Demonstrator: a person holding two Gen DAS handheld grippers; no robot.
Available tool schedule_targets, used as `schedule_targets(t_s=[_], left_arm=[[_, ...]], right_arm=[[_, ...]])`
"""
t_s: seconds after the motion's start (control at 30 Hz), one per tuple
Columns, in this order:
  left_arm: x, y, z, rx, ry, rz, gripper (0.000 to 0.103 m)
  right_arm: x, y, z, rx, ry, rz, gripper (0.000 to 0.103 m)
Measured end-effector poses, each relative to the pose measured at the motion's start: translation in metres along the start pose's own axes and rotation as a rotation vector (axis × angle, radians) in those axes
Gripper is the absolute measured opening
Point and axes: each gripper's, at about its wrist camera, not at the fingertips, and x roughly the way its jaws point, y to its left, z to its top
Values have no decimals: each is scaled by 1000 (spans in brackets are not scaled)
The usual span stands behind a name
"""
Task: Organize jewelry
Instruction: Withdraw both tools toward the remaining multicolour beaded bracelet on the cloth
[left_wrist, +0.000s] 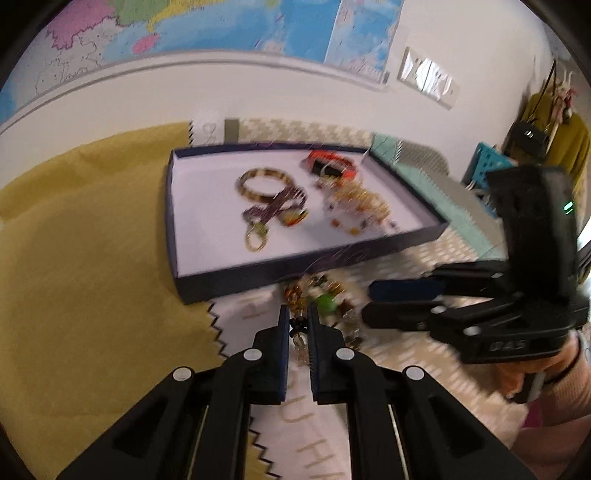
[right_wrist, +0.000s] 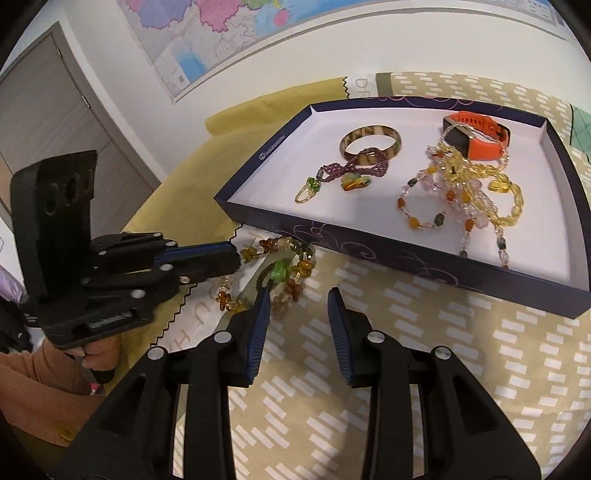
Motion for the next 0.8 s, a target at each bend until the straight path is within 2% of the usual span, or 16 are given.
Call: schedule_targets(t_s=[0.13,0.33,0.43,0.57,0.73,0.8], left_arm=[[-3,-11,0,-11,5,-104,7],[12,-38,-13,6,52,-207,7],[15,-49,-22,48,71,-232,8],[6,-46,-26,59,49,-190,16],[2,-26,-21,36,28,-57,21],[5,-23,-17,38,25,-12,27]], right_arm=[[-7,-6,-5,16,-12,3,33],[-18,-16,-12,46,-28,-26,33],[-23,-19,-16,52,-25,-43,33],[-29,-18,-22,44,-27,-60,33],[-31,-12,-28,15,-30,-93,35],[-29,-12,-29,12,-23,-102,35]])
